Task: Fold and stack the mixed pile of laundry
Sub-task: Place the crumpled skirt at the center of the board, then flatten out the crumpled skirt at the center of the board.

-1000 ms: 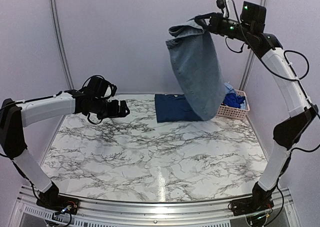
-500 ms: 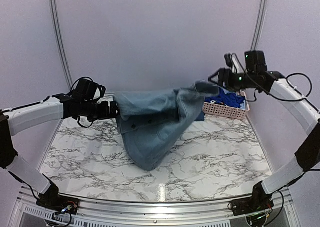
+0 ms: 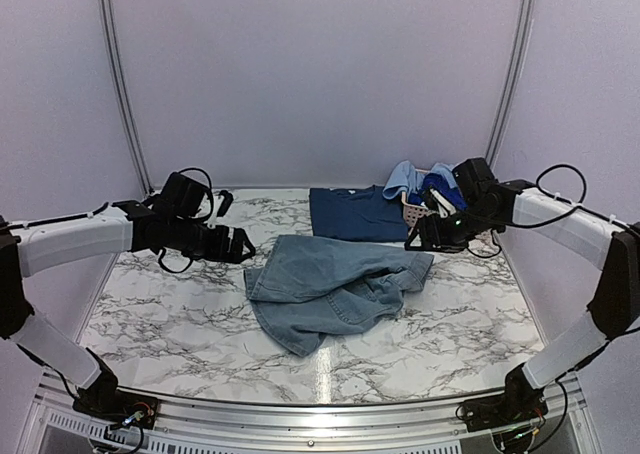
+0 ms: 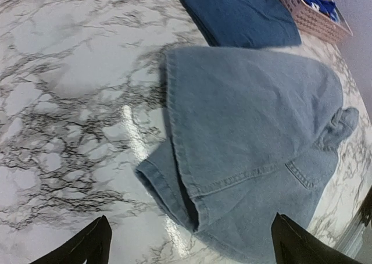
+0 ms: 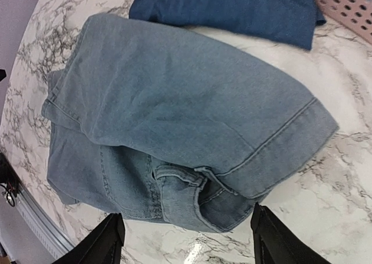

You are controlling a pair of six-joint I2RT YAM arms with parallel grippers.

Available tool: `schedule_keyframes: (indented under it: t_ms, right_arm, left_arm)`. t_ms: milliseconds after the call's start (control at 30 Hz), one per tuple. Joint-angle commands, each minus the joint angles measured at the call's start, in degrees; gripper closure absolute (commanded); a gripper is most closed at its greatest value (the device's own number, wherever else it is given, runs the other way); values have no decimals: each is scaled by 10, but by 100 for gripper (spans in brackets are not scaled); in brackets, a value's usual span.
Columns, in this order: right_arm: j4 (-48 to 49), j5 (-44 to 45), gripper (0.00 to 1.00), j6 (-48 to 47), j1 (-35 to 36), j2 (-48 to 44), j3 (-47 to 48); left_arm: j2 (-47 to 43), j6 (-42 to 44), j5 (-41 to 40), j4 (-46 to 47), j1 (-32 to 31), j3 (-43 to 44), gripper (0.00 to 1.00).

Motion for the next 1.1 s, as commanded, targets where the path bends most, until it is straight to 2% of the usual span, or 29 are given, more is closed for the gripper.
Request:
schedule_keyframes:
  t_ms: [0, 233, 367, 500, 567, 667, 833, 900, 1067]
  right_arm:
    - [13, -9, 30, -33, 45, 57, -9]
    - [7, 38, 33, -36, 99, 136, -24]
    - [-30, 64, 51, -53, 99, 163, -66]
    - [-49, 37, 68, -76, 99, 115, -101]
    - [-45, -32, 77, -65, 100, 96, -127]
    - [-55, -90, 97, -46, 108, 93, -155]
    - [-48, -169, 100, -49, 129, 104, -180]
    - [-47, -186, 100, -57, 150, 119, -174]
    - [-20, -212, 100, -58, 253, 141, -128]
  left_arm:
    - [45, 40, 35, 7, -60, 11, 1]
    - [119, 59, 34, -13, -102, 30, 3]
    - [174, 30, 2, -33, -107, 43, 12]
    - [232, -12, -35, -51, -106, 70, 22]
    - [264, -29, -57, -62, -100, 91, 25]
    - [307, -53, -77, -90, -76, 137, 36]
    - [372, -61, -61, -116, -18, 239, 59]
    - [388, -57, -62, -130, -2, 280, 65]
    - [377, -66, -71, -126, 23, 318, 69]
